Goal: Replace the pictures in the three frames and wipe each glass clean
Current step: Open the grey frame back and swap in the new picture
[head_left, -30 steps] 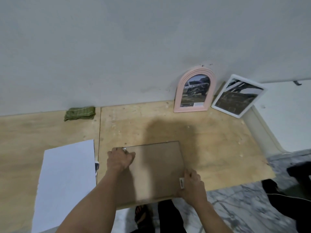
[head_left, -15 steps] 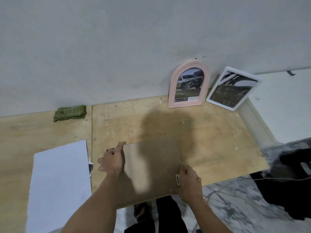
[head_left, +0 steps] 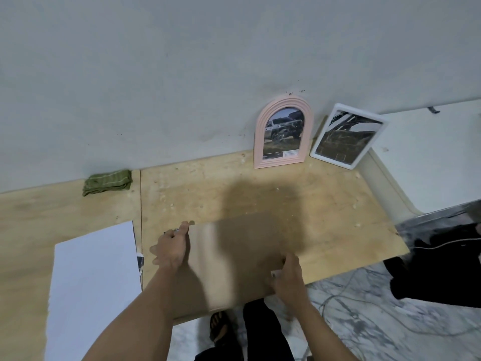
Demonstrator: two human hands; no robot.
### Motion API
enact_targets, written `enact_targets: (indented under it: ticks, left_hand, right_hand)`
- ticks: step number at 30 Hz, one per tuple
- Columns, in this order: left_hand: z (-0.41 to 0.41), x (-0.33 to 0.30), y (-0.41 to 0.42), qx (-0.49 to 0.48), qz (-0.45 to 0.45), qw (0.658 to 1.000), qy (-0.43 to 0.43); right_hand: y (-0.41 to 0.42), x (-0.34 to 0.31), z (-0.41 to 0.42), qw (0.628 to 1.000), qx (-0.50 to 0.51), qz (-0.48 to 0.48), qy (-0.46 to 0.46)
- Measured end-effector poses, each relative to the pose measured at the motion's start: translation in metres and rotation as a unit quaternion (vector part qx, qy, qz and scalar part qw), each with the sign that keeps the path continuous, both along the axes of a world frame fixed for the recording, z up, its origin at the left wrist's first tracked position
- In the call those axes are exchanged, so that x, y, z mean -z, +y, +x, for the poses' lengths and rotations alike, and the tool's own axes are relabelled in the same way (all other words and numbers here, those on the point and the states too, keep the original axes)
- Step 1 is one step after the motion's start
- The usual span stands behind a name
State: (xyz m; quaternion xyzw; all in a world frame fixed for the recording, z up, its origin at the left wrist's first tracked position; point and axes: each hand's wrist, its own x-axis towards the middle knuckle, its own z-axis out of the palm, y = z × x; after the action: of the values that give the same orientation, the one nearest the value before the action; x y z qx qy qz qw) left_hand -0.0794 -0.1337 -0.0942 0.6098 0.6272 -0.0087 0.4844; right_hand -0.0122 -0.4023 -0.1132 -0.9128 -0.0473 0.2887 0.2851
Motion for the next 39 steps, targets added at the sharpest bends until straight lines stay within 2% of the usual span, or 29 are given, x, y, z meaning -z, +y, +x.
enact_targets:
  ticks: [2, 5, 11, 16, 19, 22, 25, 31, 35, 39]
  left_hand:
    - [-0.005, 0.005, 0.005, 0.013, -0.009, 1.0, -0.011]
    - [-0.011, 0.01, 0.01, 0.023, -0.024, 0.999, -0.033]
    - [-0.01, -0.001, 0.009, 0.012, -0.026, 0.996, -0.087]
    - [-0.005, -0.01, 0.006, 0.068, -0.015, 0.993, -0.097]
    - [0.0, -0.016, -0.005, 0.106, -0.007, 0.985, -0.136]
    - [0.014, -0.025, -0.031, 0.146, -0.029, 0.976, -0.159]
    - [0.038, -0.026, -0.064, 0.209, -0.052, 0.965, -0.149]
    - [0.097, -0.013, -0.134, 0.244, -0.073, 0.963, -0.091]
    - [0.125, -0.001, -0.181, 0.229, -0.034, 0.972, -0.031]
    - [0.144, 0.016, -0.211, 0.218, 0.008, 0.976, 0.014]
  right_hand:
    - [-0.003, -0.003, 0.012, 0.998, 0.034, 0.046, 0.031]
    - [-0.01, -0.003, 0.026, 0.999, 0.02, 0.021, 0.028]
    - [-0.003, -0.016, 0.038, 0.995, 0.046, 0.063, 0.06]
    - [-0.013, -0.042, 0.064, 0.97, 0.153, 0.138, 0.132]
    - [-0.039, -0.054, 0.085, 0.956, 0.198, 0.179, 0.121]
    - [-0.071, -0.068, 0.112, 0.952, 0.231, 0.177, 0.099]
    - [-0.103, -0.079, 0.138, 0.955, 0.23, 0.169, 0.075]
    - [-0.164, -0.071, 0.191, 0.959, 0.263, 0.102, -0.005]
    - [-0.2, -0.051, 0.221, 0.973, 0.228, 0.026, -0.013]
    - [-0.222, -0.023, 0.243, 0.977, 0.21, 0.013, 0.024]
